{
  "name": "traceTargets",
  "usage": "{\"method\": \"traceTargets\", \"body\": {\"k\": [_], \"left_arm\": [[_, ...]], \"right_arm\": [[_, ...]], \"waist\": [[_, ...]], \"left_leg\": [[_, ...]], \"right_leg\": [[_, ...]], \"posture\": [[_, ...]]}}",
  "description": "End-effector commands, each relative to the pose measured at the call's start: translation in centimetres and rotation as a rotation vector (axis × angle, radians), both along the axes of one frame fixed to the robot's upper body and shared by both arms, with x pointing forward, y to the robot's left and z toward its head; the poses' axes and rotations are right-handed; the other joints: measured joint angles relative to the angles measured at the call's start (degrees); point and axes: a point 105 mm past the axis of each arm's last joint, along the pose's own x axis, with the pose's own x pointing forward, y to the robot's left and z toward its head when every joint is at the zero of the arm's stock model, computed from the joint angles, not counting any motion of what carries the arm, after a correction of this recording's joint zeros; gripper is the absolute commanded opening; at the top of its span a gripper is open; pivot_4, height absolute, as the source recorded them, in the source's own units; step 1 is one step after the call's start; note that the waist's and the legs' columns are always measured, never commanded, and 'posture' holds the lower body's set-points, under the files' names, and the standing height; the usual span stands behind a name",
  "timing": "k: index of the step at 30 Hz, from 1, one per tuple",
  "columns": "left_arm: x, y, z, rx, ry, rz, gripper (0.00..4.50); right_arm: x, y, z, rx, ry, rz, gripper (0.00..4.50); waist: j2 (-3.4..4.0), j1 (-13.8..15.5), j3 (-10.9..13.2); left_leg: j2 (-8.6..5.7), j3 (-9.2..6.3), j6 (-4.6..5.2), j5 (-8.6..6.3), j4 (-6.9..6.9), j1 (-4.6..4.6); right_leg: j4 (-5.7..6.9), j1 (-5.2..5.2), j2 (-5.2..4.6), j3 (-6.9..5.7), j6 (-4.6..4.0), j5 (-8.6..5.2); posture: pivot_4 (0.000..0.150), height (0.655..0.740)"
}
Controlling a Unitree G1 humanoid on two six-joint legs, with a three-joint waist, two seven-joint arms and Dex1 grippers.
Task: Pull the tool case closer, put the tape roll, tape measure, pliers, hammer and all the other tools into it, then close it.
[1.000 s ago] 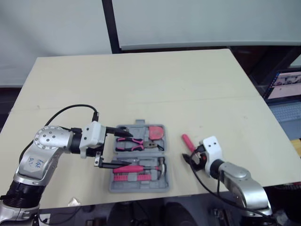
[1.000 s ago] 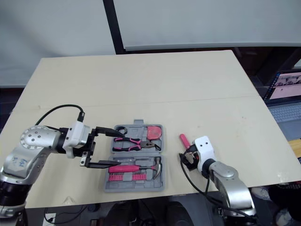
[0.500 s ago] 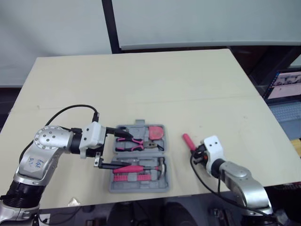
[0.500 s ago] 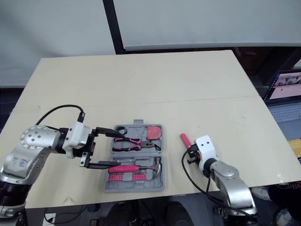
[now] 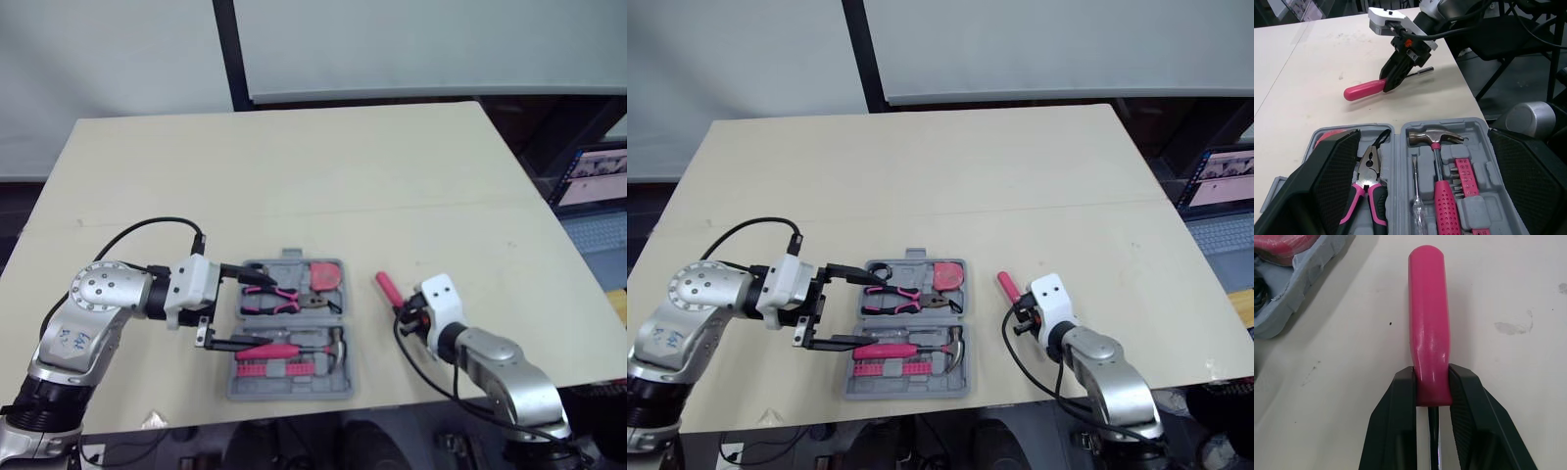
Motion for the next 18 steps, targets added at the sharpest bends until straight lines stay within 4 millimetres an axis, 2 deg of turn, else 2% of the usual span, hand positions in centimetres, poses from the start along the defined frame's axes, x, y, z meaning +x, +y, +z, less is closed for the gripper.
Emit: {"method": "traceTargets", "body": {"k": [1, 6, 12, 15, 18], "left_arm": [[0.1, 0.3, 0.8, 0.011, -0.047, 0.002, 4.50], [-0.5, 1.6, 0.3, 0.040, -0.021, 0.036, 4.50], [-3.3, 5.3, -1.2, 0.184, 0.088, 0.049, 4.50], [-5.0, 7.4, -2.6, 0.310, 0.124, 0.001, 4.50], [-6.3, 8.4, -3.3, 0.354, 0.162, -0.024, 4.50]], "right_arm": [[0.0, 0.4, 1.9, -0.008, -0.059, 0.046, 0.40], [-1.6, 2.8, 4.0, -0.026, -0.057, 0.268, 0.40], [-5.6, 7.3, 6.8, -0.027, 0.072, 0.688, 0.40], [-8.3, 9.6, 7.1, -0.063, 0.151, 0.907, 0.40], [-10.2, 11.7, 6.7, -0.074, 0.216, 1.044, 0.40]], "waist": [[0.00, 0.0, 0.0], [0.02, -0.3, 0.0], [-0.01, -1.4, 0.0], [-0.01, -1.5, 0.0], [-0.04, -1.5, 0.0]], "left_leg": [[0.00, 0.00, 0.00, 0.00, 0.00, 0.00], [0.00, 0.06, 0.00, 0.00, -0.04, -0.01], [0.04, 0.01, -0.04, 0.05, -0.23, 0.01], [0.04, -0.02, -0.02, 0.04, -0.32, 0.01], [0.03, -0.03, 0.21, -0.10, -0.41, 0.00]], "right_leg": [[0.00, 0.00, 0.00, 0.00, 0.00, 0.00], [0.02, -0.06, 0.00, 0.06, 0.00, 0.00], [-0.04, -0.10, 0.00, 0.03, -0.01, 0.00], [-0.13, -0.10, -0.05, 0.00, -0.04, 0.00], [-0.19, -0.12, -0.08, -0.01, -0.09, -0.01]], "posture": [[0.150, 0.7400], [0.150, 0.7400], [0.150, 0.7400], [0.150, 0.7400], [0.150, 0.7400]]}}
